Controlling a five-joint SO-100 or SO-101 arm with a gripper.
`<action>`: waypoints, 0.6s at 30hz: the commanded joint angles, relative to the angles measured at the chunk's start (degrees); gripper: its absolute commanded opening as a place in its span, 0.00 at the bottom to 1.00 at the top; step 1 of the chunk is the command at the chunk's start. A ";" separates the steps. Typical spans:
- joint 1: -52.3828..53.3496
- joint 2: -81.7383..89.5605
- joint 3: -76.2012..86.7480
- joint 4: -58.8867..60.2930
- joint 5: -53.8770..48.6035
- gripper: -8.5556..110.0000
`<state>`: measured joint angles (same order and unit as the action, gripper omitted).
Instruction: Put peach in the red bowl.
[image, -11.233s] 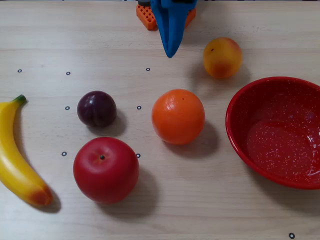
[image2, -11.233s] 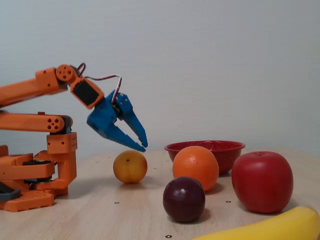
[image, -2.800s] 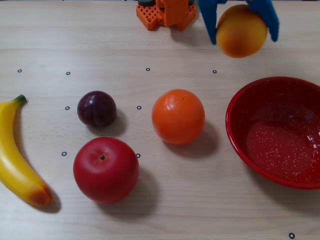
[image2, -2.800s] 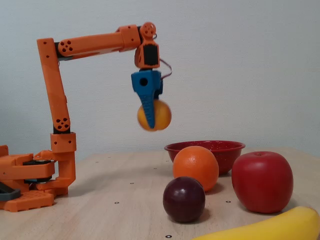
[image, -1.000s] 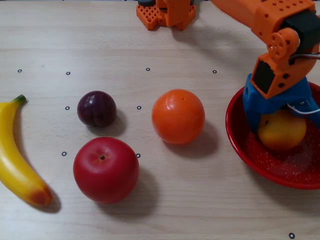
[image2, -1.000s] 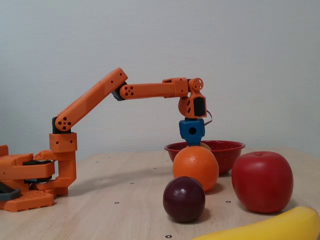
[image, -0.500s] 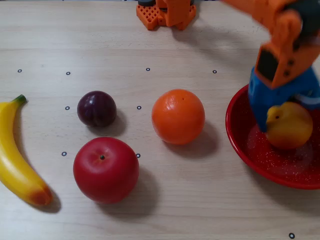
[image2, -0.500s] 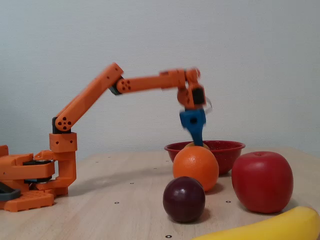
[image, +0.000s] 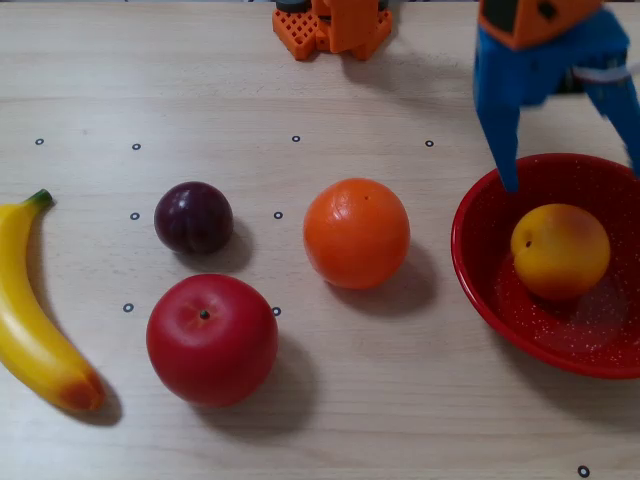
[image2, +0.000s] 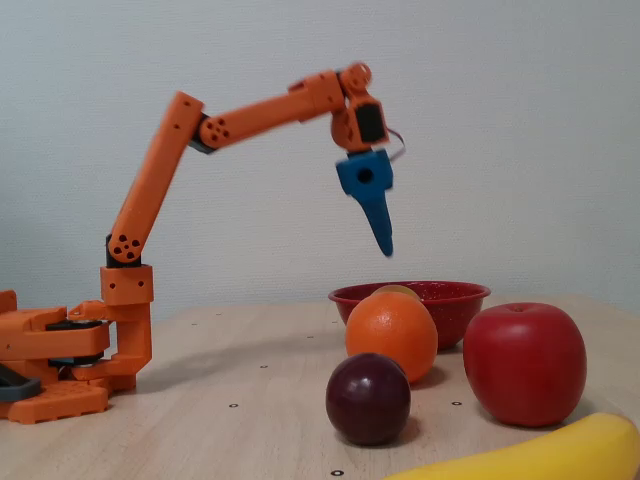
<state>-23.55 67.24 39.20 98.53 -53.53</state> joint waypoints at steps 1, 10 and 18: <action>1.85 11.34 -0.44 0.79 2.46 0.28; 3.78 20.04 5.80 2.02 6.50 0.07; 7.21 25.75 9.40 -2.72 19.34 0.07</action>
<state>-19.34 84.99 49.75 98.88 -37.88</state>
